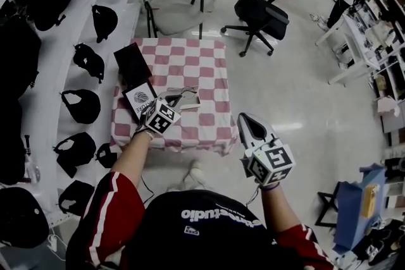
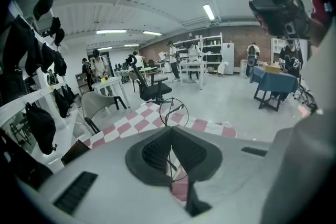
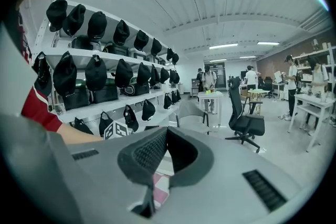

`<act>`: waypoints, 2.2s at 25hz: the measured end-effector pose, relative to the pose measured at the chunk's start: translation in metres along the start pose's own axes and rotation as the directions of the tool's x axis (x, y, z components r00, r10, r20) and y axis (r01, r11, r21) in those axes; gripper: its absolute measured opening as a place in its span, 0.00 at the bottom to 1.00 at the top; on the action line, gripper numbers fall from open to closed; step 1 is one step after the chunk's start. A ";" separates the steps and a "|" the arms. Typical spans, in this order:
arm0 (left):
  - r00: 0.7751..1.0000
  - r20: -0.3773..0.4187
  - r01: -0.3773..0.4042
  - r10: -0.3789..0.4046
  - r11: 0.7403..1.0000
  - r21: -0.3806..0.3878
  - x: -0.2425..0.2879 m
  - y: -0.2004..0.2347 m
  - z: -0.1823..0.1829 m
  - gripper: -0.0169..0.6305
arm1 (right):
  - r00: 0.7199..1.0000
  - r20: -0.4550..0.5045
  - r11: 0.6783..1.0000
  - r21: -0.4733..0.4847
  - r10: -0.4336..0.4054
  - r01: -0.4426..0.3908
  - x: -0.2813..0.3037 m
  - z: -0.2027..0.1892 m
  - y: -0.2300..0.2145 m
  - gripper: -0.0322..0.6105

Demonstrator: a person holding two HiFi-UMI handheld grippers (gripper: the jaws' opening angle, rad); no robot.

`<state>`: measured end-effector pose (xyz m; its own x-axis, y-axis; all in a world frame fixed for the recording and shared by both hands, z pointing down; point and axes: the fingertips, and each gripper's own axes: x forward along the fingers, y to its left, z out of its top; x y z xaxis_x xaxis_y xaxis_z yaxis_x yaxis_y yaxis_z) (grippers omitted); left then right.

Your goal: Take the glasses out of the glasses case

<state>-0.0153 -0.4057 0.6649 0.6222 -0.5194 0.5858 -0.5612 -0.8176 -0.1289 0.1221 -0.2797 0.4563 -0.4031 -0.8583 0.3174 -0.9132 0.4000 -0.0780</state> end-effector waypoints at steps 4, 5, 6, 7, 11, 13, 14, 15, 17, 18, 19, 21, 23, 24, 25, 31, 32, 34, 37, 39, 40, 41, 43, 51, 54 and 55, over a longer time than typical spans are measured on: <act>0.998 0.066 -0.021 0.024 0.999 -0.040 -0.033 0.000 0.013 0.04 | 1.000 -0.001 1.000 -0.002 -0.005 0.005 -0.002 -0.002 0.009 0.05; 0.996 0.084 -0.024 0.028 0.998 -0.053 -0.042 -0.001 0.016 0.04 | 1.000 -0.001 1.000 -0.003 -0.003 0.003 -0.003 -0.003 0.013 0.05; 0.994 0.102 -0.026 0.033 0.997 -0.068 -0.051 -0.002 0.019 0.04 | 1.000 0.000 1.000 -0.004 0.000 0.000 -0.005 -0.003 0.017 0.05; 0.992 0.119 -0.030 0.040 0.996 -0.081 -0.060 -0.003 0.022 0.04 | 1.000 0.003 1.000 -0.006 0.004 -0.004 -0.007 -0.002 0.021 0.05; 0.979 0.189 -0.049 0.071 0.991 -0.121 -0.100 -0.008 0.037 0.04 | 1.000 0.025 1.000 -0.011 0.011 -0.011 -0.017 0.004 0.035 0.05; 0.968 0.235 -0.055 0.087 0.989 -0.139 -0.121 -0.011 0.047 0.04 | 0.999 0.039 1.000 -0.012 0.015 -0.014 -0.023 0.008 0.043 0.05; 0.962 0.256 -0.057 0.093 0.988 -0.147 -0.132 -0.013 0.052 0.04 | 0.999 0.045 1.000 -0.014 0.018 -0.018 -0.026 0.010 0.048 0.05; 0.956 0.276 -0.059 0.100 0.986 -0.155 -0.144 -0.015 0.057 0.04 | 0.998 0.051 1.000 -0.015 0.022 -0.022 -0.028 0.011 0.053 0.05; 0.944 0.308 -0.066 0.114 0.985 -0.162 -0.165 -0.019 0.064 0.04 | 0.998 0.060 0.999 -0.021 0.032 -0.031 -0.034 0.011 0.064 0.05; 0.940 0.320 -0.072 0.120 0.985 -0.158 -0.176 -0.022 0.067 0.04 | 0.997 0.064 0.999 -0.024 0.036 -0.035 -0.037 0.012 0.069 0.05; 0.936 0.330 -0.080 0.125 0.986 -0.149 -0.185 -0.026 0.070 0.04 | 0.997 0.069 0.999 -0.027 0.039 -0.038 -0.041 0.012 0.074 0.05; 0.928 0.348 -0.090 0.131 0.987 -0.131 -0.201 -0.033 0.076 0.04 | 0.996 0.078 0.998 -0.036 0.045 -0.042 -0.048 0.015 0.083 0.05; 0.921 0.366 -0.090 0.132 0.988 -0.128 -0.216 -0.040 0.079 0.04 | 0.995 0.085 0.998 -0.045 0.050 -0.046 -0.054 0.016 0.092 0.05; 0.918 0.374 -0.089 0.132 0.987 -0.132 -0.224 -0.044 0.080 0.04 | 0.995 0.088 0.998 -0.048 0.052 -0.048 -0.057 0.017 0.097 0.05; 0.914 0.384 -0.086 0.133 0.987 -0.137 -0.232 -0.048 0.080 0.04 | 0.994 0.092 0.998 -0.051 0.053 -0.049 -0.061 0.018 0.101 0.05; 0.868 0.478 -0.058 0.133 0.984 -0.168 -0.286 -0.065 0.095 0.04 | 0.989 0.132 0.997 -0.051 0.063 -0.056 -0.083 0.027 0.125 0.05; 0.859 0.493 -0.056 0.136 0.983 -0.173 -0.294 -0.066 0.098 0.04 | 0.989 0.137 0.997 -0.052 0.063 -0.056 -0.086 0.029 0.129 0.05; 0.843 0.520 -0.051 0.140 0.982 -0.182 -0.311 -0.069 0.104 0.04 | 0.987 0.145 0.997 -0.053 0.063 -0.056 -0.092 0.032 0.137 0.05; 0.820 0.553 -0.042 0.149 0.979 -0.202 -0.334 -0.071 0.111 0.04 | 0.987 0.150 0.997 -0.058 0.059 -0.051 -0.099 0.034 0.143 0.05; 0.803 0.576 -0.013 0.152 0.971 -0.237 -0.346 -0.072 0.114 0.04 | 0.987 0.154 0.997 -0.060 0.056 -0.047 -0.104 0.037 0.144 0.05; 0.795 0.587 0.006 0.153 0.966 -0.260 -0.352 -0.072 0.115 0.04 | 0.986 0.156 0.997 -0.062 0.055 -0.046 -0.106 0.038 0.145 0.05; 0.788 0.595 0.020 0.157 0.960 -0.280 -0.357 -0.072 0.116 0.04 | 0.986 0.160 0.997 -0.064 0.055 -0.046 -0.109 0.040 0.144 0.05; 0.778 0.603 0.018 0.175 0.954 -0.300 -0.367 -0.071 0.118 0.04 | 0.984 0.171 0.997 -0.068 0.059 -0.048 -0.112 0.043 0.142 0.05; 0.763 0.587 -0.082 0.270 0.942 -0.326 -0.385 -0.083 0.130 0.04 | 0.976 0.208 0.998 -0.044 0.060 -0.052 -0.142 0.056 0.103 0.05; 0.757 0.582 -0.104 0.297 0.934 -0.342 -0.388 -0.091 0.137 0.04 | 0.971 0.227 0.997 -0.019 0.073 -0.071 -0.155 0.059 0.085 0.05; 0.753 0.581 -0.108 0.307 0.930 -0.352 -0.387 -0.094 0.140 0.04 | 0.970 0.233 0.997 -0.014 0.072 -0.071 -0.160 0.060 0.079 0.05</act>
<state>-0.1275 -0.1629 0.3385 0.6137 -0.7870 -0.0635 -0.7809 -0.6169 0.0982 0.1109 -0.1300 0.3429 -0.4707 -0.8785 0.0816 -0.8815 0.4642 -0.0865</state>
